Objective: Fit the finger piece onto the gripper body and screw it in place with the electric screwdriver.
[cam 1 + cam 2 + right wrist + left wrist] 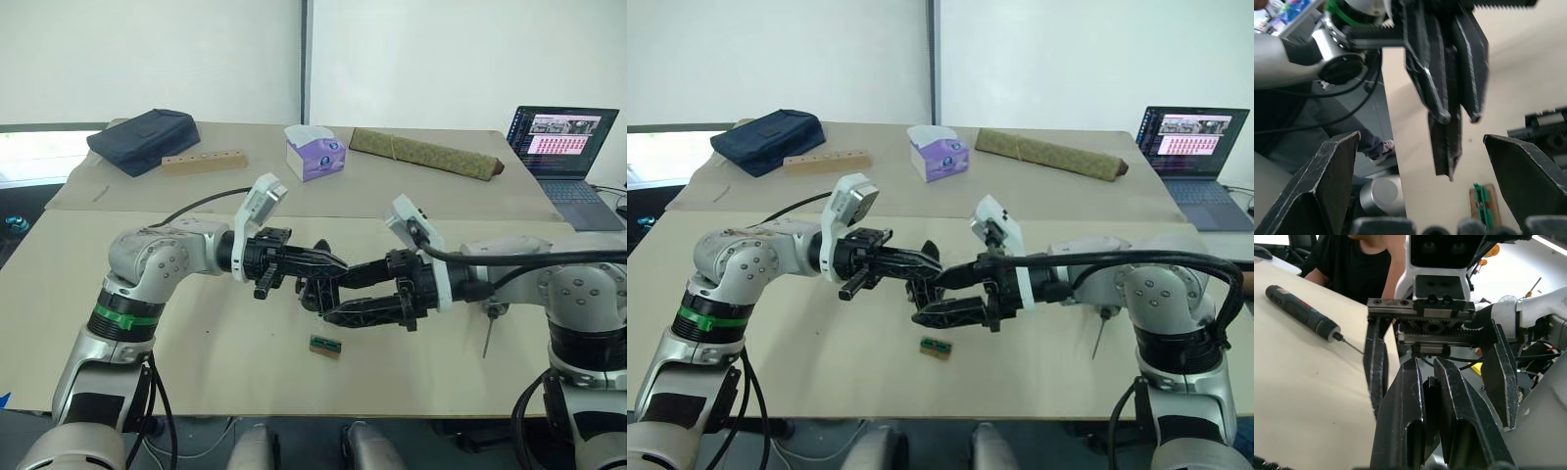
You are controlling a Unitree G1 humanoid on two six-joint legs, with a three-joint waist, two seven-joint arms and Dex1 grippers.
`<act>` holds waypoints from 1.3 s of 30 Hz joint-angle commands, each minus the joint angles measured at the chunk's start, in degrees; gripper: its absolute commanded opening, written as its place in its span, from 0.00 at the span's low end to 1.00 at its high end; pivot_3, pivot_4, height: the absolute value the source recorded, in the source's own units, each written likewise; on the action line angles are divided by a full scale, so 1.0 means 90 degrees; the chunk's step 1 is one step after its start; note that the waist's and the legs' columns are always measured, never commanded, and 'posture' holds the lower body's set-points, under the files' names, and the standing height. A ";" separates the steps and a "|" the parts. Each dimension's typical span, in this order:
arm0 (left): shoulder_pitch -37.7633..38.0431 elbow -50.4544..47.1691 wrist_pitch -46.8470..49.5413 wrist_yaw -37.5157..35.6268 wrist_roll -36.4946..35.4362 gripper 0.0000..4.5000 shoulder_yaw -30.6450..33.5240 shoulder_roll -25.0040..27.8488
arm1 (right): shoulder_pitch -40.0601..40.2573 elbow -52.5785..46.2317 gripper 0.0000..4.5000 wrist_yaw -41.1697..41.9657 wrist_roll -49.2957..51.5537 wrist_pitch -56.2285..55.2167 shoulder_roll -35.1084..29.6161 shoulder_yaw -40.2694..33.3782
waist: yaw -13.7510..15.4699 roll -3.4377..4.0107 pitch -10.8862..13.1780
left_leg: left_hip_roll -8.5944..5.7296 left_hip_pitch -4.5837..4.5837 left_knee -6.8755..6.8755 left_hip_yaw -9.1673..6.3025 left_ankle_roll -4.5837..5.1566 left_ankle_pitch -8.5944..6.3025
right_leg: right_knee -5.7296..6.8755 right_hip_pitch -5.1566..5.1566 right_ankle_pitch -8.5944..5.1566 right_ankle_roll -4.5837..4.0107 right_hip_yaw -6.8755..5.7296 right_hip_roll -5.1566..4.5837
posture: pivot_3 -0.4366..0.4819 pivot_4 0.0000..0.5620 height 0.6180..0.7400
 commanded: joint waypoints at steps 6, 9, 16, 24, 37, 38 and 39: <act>-0.0028 -0.0180 -0.0056 -0.0169 0.0186 0.00 0.0085 -0.0013 | -0.0180 0.0099 0.99 -0.0724 0.0498 0.0155 0.0506 -0.0058 | -0.0017 0.0000 0.0000 | 0.0001 0.0000 0.0000 -0.0001 0.0000 0.0000 | 0.0001 0.0000 0.0000 0.0001 0.0000 0.0001 | 0.48 0.27 1.00; -0.0004 -0.0188 -0.0078 -0.0189 0.0253 0.00 0.0071 -0.0010 | -0.0195 0.0158 0.82 -0.0918 0.0525 0.0122 0.0631 -0.0074 | -0.0015 0.0000 0.0000 | 0.0001 -0.0001 0.0000 -0.0002 0.0000 0.0000 | 0.0001 -0.0001 0.0000 0.0001 -0.0001 0.0001 | 0.48 0.27 1.00; 0.0120 -0.0227 -0.0151 -0.0152 0.0371 0.00 0.0127 -0.0048 | -0.0131 0.0152 0.28 -0.1160 0.0667 0.0074 0.0697 -0.0077 | -0.0014 0.0000 0.0000 | 0.0001 -0.0002 0.0001 -0.0002 0.0001 0.0000 | 0.0001 -0.0001 0.0001 0.0002 -0.0001 0.0000 | 0.48 0.27 1.00; 0.0095 -0.0285 -0.0003 -0.0114 0.0119 0.00 0.0424 -0.0046 | -0.0012 -0.0025 0.09 -0.0919 0.0619 0.0029 0.0514 -0.0033 | -0.0015 0.0001 0.0000 | 0.0001 -0.0001 0.0001 -0.0003 0.0001 0.0000 | 0.0002 -0.0001 0.0001 0.0003 -0.0001 0.0001 | 0.48 0.27 1.00; 0.1928 0.0605 -0.4083 -0.1270 0.2258 1.00 0.1241 0.1139 | 0.1228 -0.0532 0.09 0.0386 -0.0497 -0.2085 0.0206 -0.0763 | -0.0044 0.0002 0.0001 | 0.0005 0.0010 -0.0009 0.0010 0.0001 0.0000 | -0.0004 0.0001 -0.0001 -0.0002 0.0000 0.0002 | 0.48 0.27 1.00; 0.2040 0.0769 -0.4309 -0.1305 0.2429 1.00 0.1189 0.1187 | 0.1340 -0.0492 0.09 0.0458 -0.0690 -0.2315 0.0207 -0.0795 | -0.0027 0.0002 0.0001 | 0.0006 0.0007 -0.0009 0.0012 0.0001 0.0000 | -0.0002 -0.0002 -0.0001 -0.0003 0.0000 0.0000 | 0.48 0.27 1.00; 0.2136 0.0954 -0.4581 -0.1318 0.2611 1.00 0.1145 0.1178 | 0.1468 -0.0466 0.09 0.0635 -0.0994 -0.2631 0.0166 -0.0756 | -0.0008 0.0001 0.0002 | 0.0006 0.0006 -0.0008 0.0012 0.0001 0.0001 | -0.0002 -0.0003 -0.0001 -0.0003 -0.0001 0.0000 | 0.48 0.27 1.00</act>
